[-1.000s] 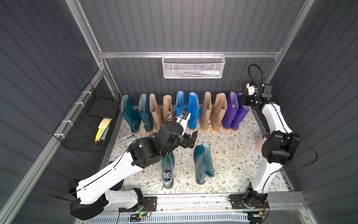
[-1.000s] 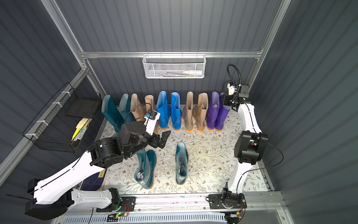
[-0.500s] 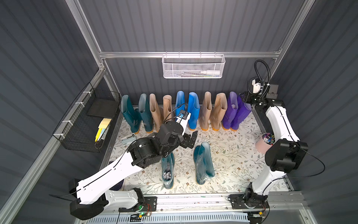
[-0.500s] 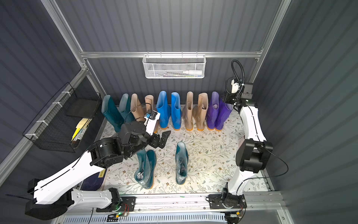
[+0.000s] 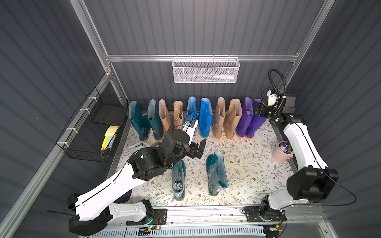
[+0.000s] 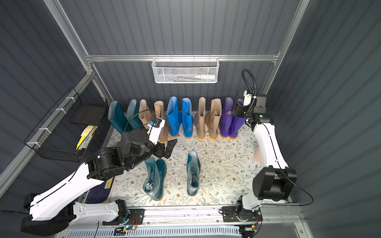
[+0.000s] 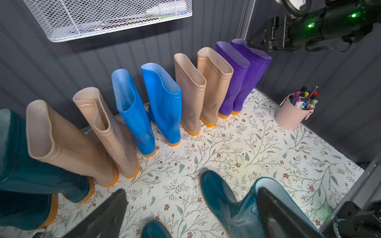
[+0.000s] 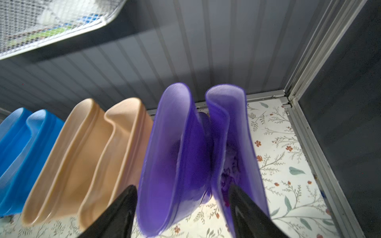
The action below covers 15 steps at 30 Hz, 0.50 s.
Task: Match and arrange rain boots in pairs
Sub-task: Adjust the rain boot at the center of the board, then pick up the rain boot at the center of the board.
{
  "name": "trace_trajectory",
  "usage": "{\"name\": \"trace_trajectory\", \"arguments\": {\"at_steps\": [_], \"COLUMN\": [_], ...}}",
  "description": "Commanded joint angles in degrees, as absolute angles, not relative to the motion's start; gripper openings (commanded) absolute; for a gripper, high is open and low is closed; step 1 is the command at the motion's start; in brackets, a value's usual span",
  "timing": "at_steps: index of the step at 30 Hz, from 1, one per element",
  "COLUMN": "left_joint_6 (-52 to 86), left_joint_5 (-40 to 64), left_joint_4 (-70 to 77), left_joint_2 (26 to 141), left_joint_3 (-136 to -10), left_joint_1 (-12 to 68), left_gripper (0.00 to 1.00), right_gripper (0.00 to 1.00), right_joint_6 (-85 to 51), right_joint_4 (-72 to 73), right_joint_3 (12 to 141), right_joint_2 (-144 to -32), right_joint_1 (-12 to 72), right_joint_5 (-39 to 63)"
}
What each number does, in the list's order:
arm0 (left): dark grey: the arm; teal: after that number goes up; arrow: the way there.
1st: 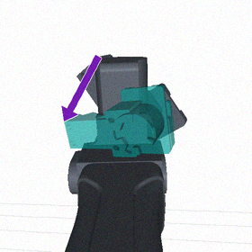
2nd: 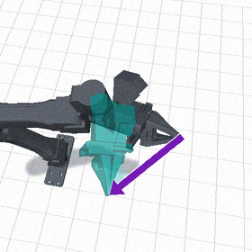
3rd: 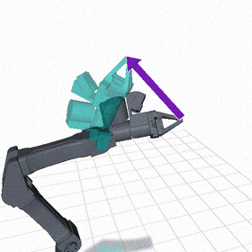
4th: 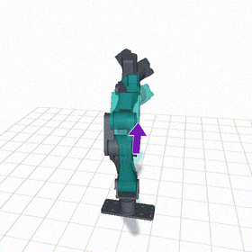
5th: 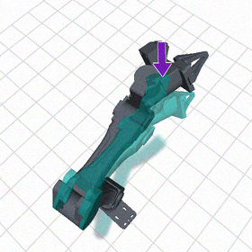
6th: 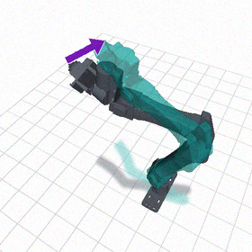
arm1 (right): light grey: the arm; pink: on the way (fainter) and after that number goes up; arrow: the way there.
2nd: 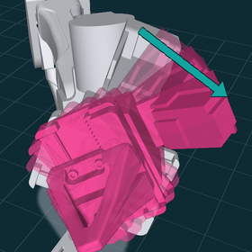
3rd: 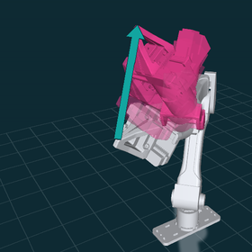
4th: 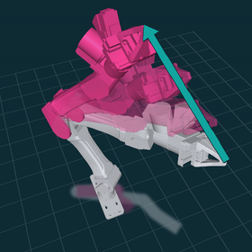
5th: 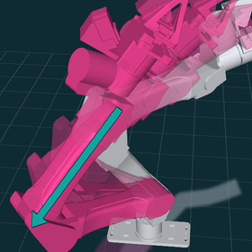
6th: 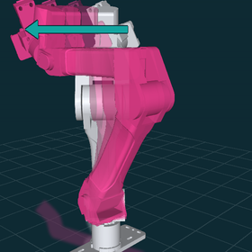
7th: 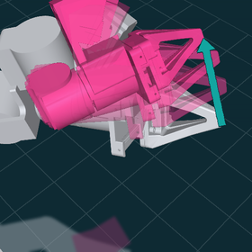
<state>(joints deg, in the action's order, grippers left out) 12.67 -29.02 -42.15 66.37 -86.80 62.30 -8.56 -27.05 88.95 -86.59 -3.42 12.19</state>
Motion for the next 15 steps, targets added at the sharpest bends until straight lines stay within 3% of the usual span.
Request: {"name": "trace_trajectory", "arguments": {"at_steps": [1,15], "left_joint_6": [14.4,33.8], "left_joint_5": [-31.6,-31.4], "left_joint_4": [-48.8,-77.5], "left_joint_2": [65.5,64.7], "left_joint_3": [-91.1,-93.7], "left_joint_1": [62.2,62.2], "left_gripper": [1.0,1.0], "right_gripper": [0.77,0.83], "right_joint_6": [-9.0,-12.8], "right_joint_4": [-32.0,-44.7], "right_joint_3": [86.9,77.8], "right_joint_2": [-81.3,-63.3], "right_joint_1": [0.0,12.3], "right_joint_5": [7.7,6.1]}}
